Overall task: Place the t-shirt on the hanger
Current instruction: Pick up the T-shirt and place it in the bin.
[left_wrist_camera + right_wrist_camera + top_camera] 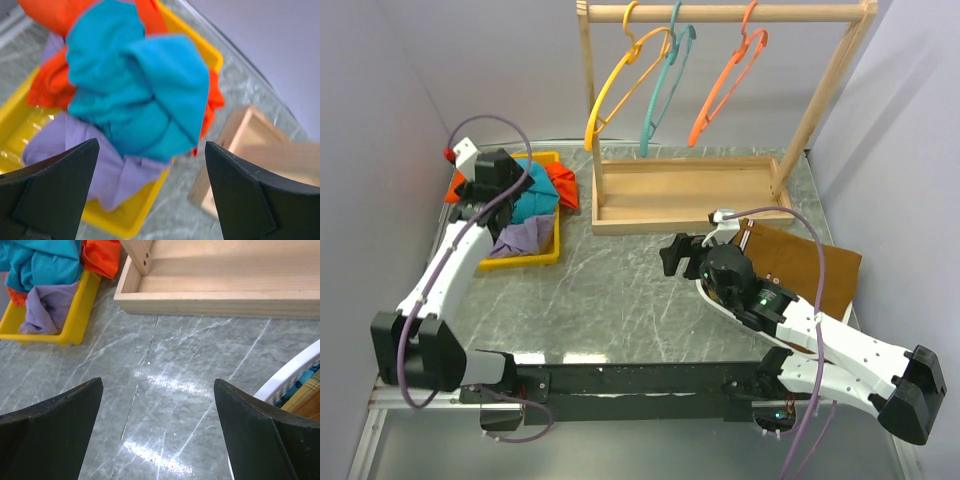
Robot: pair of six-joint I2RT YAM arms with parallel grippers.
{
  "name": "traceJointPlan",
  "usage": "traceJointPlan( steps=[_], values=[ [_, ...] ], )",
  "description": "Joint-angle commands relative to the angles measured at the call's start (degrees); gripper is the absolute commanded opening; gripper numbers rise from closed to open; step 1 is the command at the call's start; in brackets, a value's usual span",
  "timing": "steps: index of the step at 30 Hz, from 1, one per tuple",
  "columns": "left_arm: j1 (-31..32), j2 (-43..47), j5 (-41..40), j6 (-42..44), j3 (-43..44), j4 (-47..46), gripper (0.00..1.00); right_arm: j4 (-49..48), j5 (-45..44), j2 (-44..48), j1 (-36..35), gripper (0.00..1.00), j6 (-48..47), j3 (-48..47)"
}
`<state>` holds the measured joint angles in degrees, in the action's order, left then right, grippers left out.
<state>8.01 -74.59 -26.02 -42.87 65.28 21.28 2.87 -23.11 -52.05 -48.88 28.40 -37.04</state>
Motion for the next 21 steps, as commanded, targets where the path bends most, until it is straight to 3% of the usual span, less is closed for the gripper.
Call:
traceJointPlan(
  steps=[1,10,13,14,16,17,19,20,21],
  values=[
    [-3.0,-7.73,-5.33,2.26,8.35,-1.94,0.92,-2.26,0.88,0.81,0.1,1.0,-1.33,0.38],
    [-5.46,-25.07,-8.88,6.4,19.71,-0.09,0.86,-2.26,2.37,2.66,0.1,1.0,-1.24,1.27],
    [-5.81,-26.57,-6.16,6.22,19.36,-1.33,0.77,-2.35,2.98,2.39,0.19,1.0,-1.16,1.35],
    [-5.81,-26.58,-5.54,6.22,19.45,-1.5,0.66,-2.26,3.16,2.22,0.1,1.0,-1.07,1.27],
    [-5.81,-25.26,-4.39,6.57,19.54,-1.77,0.53,-2.08,3.25,2.04,0.19,1.0,-0.89,1.09],
    [-5.81,-24.47,-4.39,6.66,19.63,-1.5,0.37,-2.08,3.34,2.22,0.19,1.0,-0.98,1.09],
    [-5.81,-21.58,-4.56,7.62,19.89,-1.24,0.22,-2.0,2.99,2.22,0.1,1.0,-0.98,1.09],
    [-5.81,-20.52,-4.65,7.98,20.15,-0.98,0.09,-1.73,2.9,2.31,0.1,1.0,-0.98,1.0],
    [-5.9,-18.51,-4.65,8.94,20.68,-0.8,0.03,-1.73,2.72,2.48,0.1,1.0,-1.07,0.91]
  ],
)
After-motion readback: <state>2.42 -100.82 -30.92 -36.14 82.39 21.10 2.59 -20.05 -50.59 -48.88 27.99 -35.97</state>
